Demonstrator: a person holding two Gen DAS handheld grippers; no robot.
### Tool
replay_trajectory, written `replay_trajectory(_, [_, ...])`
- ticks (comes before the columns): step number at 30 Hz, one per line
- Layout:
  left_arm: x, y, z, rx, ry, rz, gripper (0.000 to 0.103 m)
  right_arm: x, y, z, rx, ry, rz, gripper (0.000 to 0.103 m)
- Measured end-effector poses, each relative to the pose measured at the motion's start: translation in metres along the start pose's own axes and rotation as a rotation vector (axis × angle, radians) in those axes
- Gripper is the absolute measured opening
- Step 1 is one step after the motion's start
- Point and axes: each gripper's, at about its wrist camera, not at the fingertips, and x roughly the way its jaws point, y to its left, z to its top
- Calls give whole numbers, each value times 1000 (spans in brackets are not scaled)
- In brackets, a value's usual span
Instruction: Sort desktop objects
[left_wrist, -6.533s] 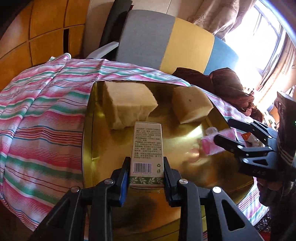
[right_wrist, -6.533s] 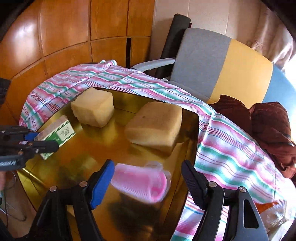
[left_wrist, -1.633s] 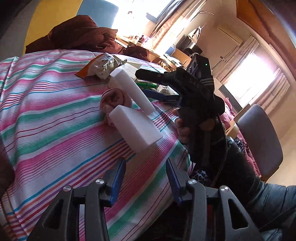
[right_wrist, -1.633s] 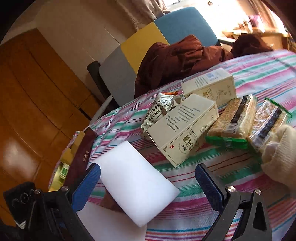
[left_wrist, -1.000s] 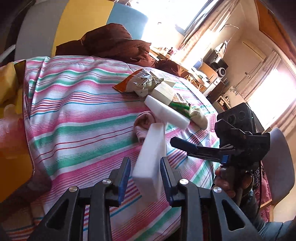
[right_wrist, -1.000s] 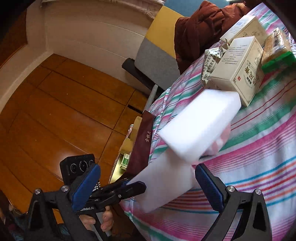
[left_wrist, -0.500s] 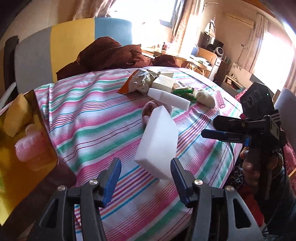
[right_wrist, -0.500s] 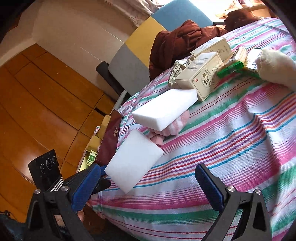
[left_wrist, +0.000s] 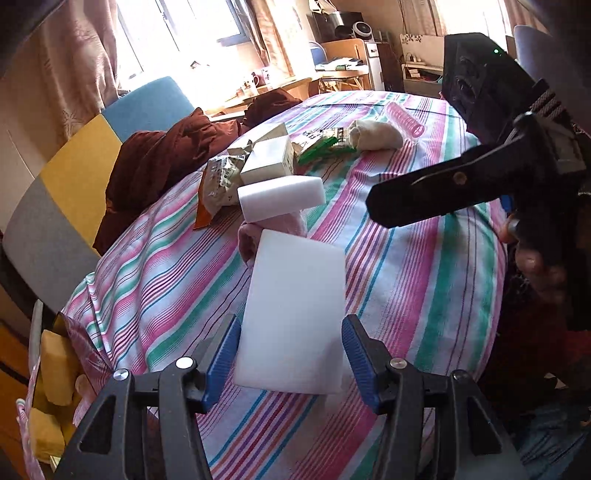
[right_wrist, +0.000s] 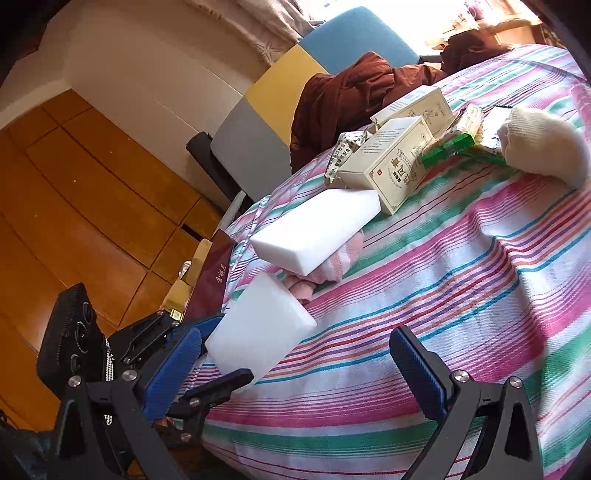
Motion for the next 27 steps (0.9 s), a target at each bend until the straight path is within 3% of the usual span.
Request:
replay_trajectory(3, [2, 4, -4, -15, 6, -34, 70, 0, 0, 0, -6, -3, -4, 103])
replay_trajectory(8, [5, 11, -11, -30, 10, -75, 74, 0, 1, -1, -13, -13, -13, 103])
replay_trajectory(13, [21, 22, -17, -118, 51, -135, 74, 1, 1, -1, -22, -14, -18, 103])
replay_trajectory(14, [22, 24, -18, -140, 50, -150, 73, 1, 2, -1, -24, -14, -21, 103])
replay_trajectory(17, [22, 32, -21, -213, 41, -180, 53, 4, 5, -2, -44, -7, -49, 103])
replay_trajectory(24, [11, 31, -33, -251, 16, -160, 49, 12, 19, 6, -80, -37, -151, 103])
replay_trajectory(27, [1, 35, -43, -323, -5, -156, 49, 15, 25, 9, -95, -50, -195, 103])
